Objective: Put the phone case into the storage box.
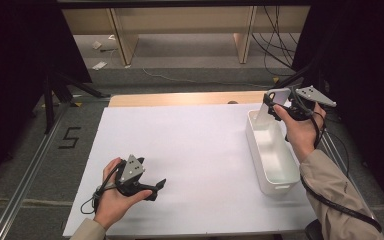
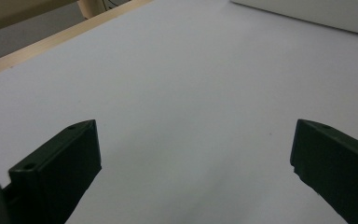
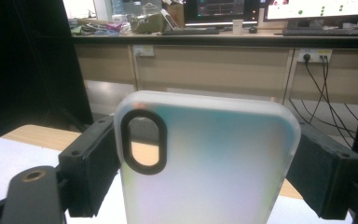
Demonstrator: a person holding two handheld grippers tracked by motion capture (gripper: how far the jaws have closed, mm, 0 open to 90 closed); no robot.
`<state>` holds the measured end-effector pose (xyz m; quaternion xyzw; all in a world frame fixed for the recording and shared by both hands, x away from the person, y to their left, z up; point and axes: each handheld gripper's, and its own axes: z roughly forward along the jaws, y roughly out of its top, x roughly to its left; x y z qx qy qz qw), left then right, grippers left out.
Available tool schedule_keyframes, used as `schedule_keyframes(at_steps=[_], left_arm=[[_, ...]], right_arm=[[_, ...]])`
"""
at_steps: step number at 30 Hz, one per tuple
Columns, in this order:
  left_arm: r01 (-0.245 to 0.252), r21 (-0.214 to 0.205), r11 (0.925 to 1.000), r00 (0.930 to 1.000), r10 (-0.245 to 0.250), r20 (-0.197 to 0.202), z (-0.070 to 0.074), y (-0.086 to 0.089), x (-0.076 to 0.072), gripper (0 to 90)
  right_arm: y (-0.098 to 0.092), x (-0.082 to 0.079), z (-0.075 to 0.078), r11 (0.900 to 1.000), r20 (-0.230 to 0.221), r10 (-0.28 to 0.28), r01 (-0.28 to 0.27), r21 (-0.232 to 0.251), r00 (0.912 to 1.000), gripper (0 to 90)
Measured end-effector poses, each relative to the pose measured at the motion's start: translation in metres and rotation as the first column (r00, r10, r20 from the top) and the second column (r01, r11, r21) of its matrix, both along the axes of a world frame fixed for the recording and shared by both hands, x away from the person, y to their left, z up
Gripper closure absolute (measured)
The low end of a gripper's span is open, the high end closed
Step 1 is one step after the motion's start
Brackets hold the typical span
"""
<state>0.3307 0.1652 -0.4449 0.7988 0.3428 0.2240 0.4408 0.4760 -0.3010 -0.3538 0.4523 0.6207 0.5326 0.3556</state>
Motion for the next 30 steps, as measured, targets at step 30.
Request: schedule_keyframes(at_steps=[30], left_arm=[[0.001, 0.0, 1.0, 1.0, -0.001, 0.001, 0.0, 0.0, 0.0, 0.9]], right_arm=[[0.002, 0.012, -0.004, 1.0, -0.015, -0.006, 0.006, -0.005, 0.9999, 18.1]])
